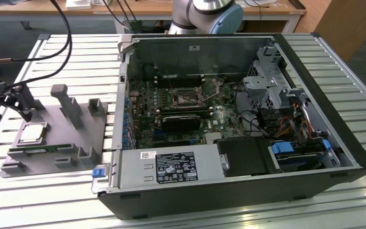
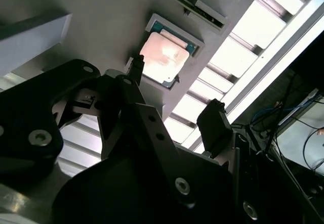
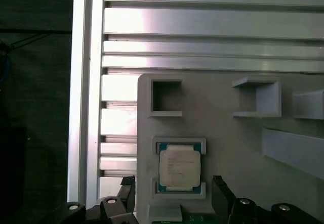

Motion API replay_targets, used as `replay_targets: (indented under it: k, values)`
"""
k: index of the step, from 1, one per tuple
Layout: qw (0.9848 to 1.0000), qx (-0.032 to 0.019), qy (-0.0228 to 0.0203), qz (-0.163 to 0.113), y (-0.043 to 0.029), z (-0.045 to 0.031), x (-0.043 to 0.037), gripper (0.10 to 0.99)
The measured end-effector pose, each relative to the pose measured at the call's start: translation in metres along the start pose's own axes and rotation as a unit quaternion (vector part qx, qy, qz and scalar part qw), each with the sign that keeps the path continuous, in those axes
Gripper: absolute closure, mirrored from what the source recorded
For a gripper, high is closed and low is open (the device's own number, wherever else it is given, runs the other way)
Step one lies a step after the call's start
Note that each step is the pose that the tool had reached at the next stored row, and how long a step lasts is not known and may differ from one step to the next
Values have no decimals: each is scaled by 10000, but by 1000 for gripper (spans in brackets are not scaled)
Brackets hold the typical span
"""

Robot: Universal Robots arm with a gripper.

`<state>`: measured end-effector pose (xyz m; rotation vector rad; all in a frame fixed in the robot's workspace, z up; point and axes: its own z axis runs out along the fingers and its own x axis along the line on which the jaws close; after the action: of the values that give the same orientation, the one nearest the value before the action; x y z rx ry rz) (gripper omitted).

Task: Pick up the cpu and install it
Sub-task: 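Pick up the cpu and move it towards the insertion slot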

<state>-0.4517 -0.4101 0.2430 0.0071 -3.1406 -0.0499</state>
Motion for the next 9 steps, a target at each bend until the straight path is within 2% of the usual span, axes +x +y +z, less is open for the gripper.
replay_targets:
  k: [6,9]
  values:
    - [9999,0,-5,120,-3,98,-10,380]
    - [9999,1,-3,136,-4,108,-10,380]
